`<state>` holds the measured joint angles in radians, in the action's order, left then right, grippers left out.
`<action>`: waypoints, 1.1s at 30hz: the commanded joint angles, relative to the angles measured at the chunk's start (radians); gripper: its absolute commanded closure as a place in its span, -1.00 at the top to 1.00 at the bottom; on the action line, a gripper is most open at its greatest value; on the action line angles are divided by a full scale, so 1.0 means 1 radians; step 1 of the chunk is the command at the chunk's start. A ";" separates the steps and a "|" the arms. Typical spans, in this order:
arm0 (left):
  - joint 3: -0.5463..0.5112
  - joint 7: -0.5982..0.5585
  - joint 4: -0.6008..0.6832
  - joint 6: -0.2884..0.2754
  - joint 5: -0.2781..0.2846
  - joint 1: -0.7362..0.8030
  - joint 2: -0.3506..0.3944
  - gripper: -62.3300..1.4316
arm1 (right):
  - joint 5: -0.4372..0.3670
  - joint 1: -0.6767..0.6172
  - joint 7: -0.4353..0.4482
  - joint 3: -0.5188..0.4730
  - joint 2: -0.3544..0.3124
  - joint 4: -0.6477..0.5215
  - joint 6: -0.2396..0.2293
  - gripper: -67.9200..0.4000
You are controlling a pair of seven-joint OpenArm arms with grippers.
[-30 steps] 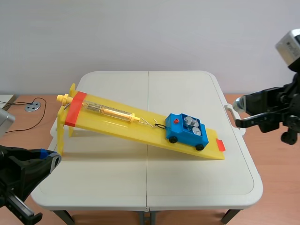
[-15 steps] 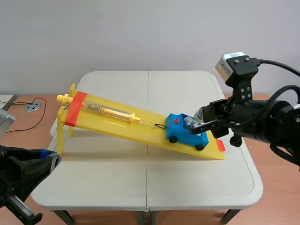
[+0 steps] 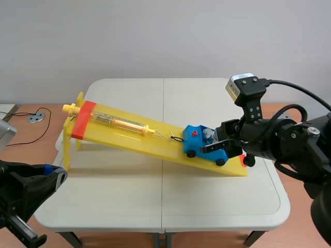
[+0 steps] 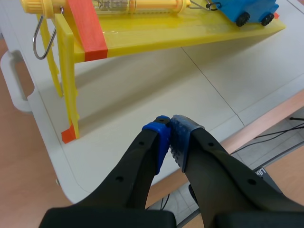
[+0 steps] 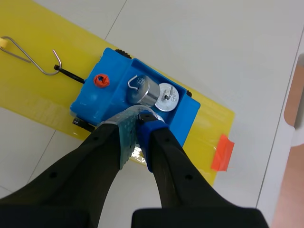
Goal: Place the four metal weights on the blue cart on the ramp.
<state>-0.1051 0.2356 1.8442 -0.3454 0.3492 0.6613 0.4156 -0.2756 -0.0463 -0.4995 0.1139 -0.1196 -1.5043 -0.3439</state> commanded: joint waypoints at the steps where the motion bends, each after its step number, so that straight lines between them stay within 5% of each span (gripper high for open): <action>1: -0.015 -0.080 0.066 -0.025 0.077 -0.027 -0.009 -0.84 | -0.040 0.127 0.182 0.005 0.006 -0.058 0.039 -0.97; 19: -0.015 -0.077 0.066 -0.032 0.077 -0.027 -0.033 -0.84 | -0.023 0.176 0.183 0.045 0.028 0.038 0.037 -0.97; 24: -0.015 -0.077 0.066 -0.032 0.077 -0.027 -0.033 -0.84 | -0.023 0.174 0.167 0.045 0.028 0.037 -0.022 -0.97; 33: -0.015 -0.078 0.066 -0.032 0.077 -0.027 -0.033 -0.84 | -0.023 0.141 0.153 0.045 0.014 0.037 -0.035 -0.83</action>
<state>-0.1051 0.2359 1.8442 -0.3454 0.3492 0.6613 0.3901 -0.2687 0.0216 -0.4538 0.1406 -0.0891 -1.3975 -0.3481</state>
